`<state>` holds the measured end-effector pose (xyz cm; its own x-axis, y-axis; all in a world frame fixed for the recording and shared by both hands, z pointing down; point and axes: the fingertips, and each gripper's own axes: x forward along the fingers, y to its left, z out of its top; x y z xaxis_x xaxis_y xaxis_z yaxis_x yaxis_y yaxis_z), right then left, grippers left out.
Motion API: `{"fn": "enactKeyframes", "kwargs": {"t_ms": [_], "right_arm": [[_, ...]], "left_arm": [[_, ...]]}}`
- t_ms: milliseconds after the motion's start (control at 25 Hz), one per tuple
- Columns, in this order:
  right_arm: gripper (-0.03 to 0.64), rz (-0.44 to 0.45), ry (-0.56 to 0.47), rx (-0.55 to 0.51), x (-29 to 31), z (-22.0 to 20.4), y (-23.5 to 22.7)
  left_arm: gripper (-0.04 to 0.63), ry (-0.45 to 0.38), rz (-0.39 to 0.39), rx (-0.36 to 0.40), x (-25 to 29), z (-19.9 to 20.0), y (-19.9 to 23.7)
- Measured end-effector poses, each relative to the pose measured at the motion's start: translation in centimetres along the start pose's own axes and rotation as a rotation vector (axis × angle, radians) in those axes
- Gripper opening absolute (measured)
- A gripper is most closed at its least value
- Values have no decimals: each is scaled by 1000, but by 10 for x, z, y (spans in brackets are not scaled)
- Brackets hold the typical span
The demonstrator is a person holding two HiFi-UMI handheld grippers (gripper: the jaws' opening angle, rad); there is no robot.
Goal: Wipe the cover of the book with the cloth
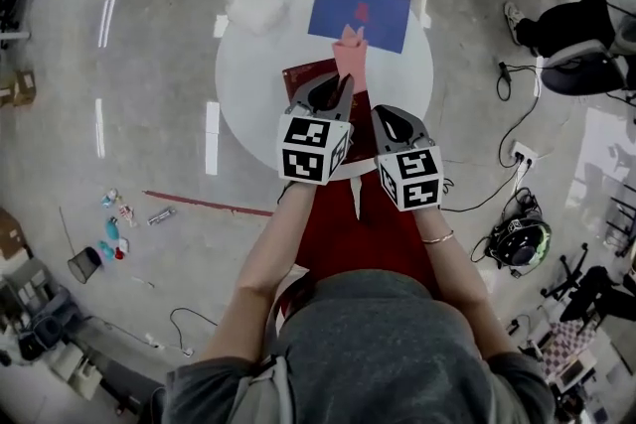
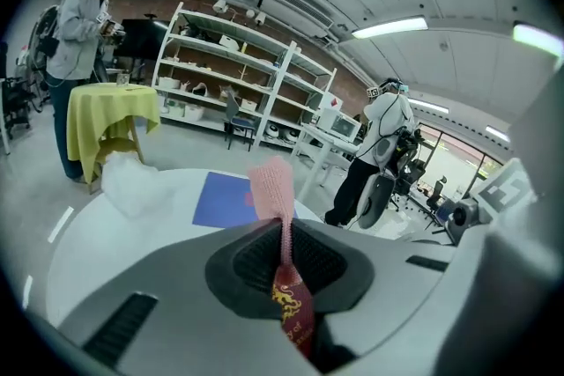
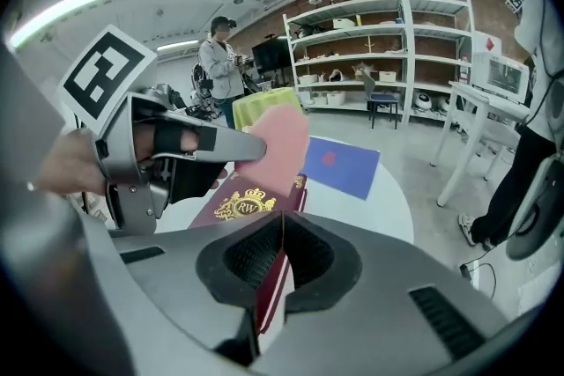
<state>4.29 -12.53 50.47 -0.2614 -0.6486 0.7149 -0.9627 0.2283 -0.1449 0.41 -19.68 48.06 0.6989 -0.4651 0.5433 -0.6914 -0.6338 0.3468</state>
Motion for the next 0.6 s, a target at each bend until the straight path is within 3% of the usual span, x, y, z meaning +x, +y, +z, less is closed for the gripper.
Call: {"fn": "enactKeyframes", "kwargs": {"t_ms": [240, 600], "right_arm": [[29, -38, 5, 19, -1, -5, -11], [29, -9, 31, -19, 13, -8, -1]], "left_arm": [[32, 93, -47, 11, 30, -17, -14], [32, 237, 47, -15, 36, -54, 13]]}}
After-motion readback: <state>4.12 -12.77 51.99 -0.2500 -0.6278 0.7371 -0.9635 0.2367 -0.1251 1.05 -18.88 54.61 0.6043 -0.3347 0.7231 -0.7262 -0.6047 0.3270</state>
